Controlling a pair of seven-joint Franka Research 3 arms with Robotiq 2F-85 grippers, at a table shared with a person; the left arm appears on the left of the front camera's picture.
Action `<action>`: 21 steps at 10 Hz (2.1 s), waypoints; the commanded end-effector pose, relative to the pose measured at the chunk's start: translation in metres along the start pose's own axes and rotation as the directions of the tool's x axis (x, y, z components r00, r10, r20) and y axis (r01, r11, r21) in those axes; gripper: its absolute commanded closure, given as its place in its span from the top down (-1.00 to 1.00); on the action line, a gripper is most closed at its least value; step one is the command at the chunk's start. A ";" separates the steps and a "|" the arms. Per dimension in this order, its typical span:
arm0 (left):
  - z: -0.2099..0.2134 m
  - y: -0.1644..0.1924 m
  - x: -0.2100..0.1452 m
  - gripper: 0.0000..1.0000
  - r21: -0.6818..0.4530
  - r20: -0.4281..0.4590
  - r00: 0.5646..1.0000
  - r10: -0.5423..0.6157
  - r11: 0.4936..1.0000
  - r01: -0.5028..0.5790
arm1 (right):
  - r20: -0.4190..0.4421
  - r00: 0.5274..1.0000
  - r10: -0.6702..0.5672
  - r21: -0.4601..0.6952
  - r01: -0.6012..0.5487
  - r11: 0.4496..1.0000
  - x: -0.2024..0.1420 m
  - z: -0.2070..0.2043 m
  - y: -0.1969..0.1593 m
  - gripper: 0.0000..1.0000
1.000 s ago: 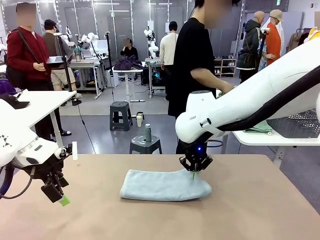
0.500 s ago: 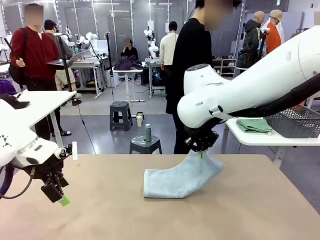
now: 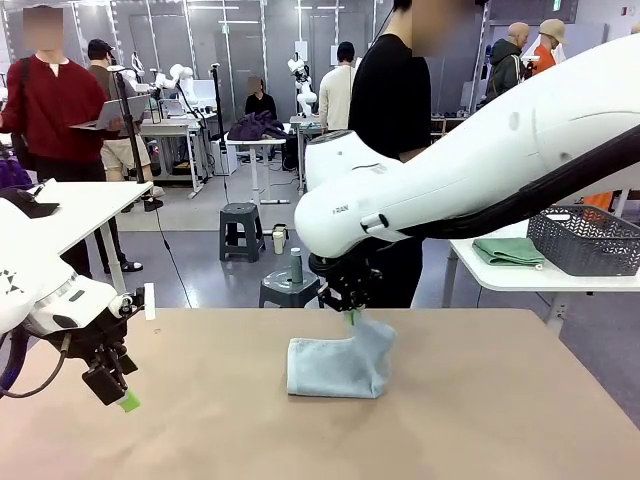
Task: Fold the towels and place them in the basket.
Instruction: When a person lays out a Towel with hook on the table, fold it in half twice.
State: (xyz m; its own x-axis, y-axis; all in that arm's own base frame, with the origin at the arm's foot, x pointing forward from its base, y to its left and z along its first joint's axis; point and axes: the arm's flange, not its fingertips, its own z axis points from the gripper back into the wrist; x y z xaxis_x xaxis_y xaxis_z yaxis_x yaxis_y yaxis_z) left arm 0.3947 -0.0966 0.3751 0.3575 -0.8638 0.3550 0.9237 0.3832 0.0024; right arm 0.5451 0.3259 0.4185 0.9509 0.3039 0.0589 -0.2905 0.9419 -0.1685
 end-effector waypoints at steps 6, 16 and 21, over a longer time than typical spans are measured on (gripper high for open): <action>0.001 0.001 0.000 1.00 0.011 -0.012 1.000 0.001 1.000 -0.001 | -0.103 0.957 -0.272 0.076 0.280 0.957 0.054 -0.040 0.045 -1.00; 0.001 0.001 0.000 1.00 0.011 -0.012 1.000 0.001 1.000 -0.001 | -0.102 0.952 -0.289 0.146 0.302 0.942 0.052 -0.040 0.038 0.73; 0.001 0.001 0.000 1.00 0.011 -0.012 1.000 0.001 1.000 -0.001 | -0.110 0.956 -0.274 0.132 0.287 0.949 0.063 -0.038 0.042 1.00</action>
State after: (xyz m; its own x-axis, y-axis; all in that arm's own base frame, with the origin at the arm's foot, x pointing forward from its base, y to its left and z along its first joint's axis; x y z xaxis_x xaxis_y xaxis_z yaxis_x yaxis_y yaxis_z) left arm 0.3947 -0.0965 0.3751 0.3576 -0.8637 0.3552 0.9236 0.3834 0.0023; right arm 0.5950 0.3795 0.3775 0.9998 0.0167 -0.0065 -0.0167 0.9998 -0.0088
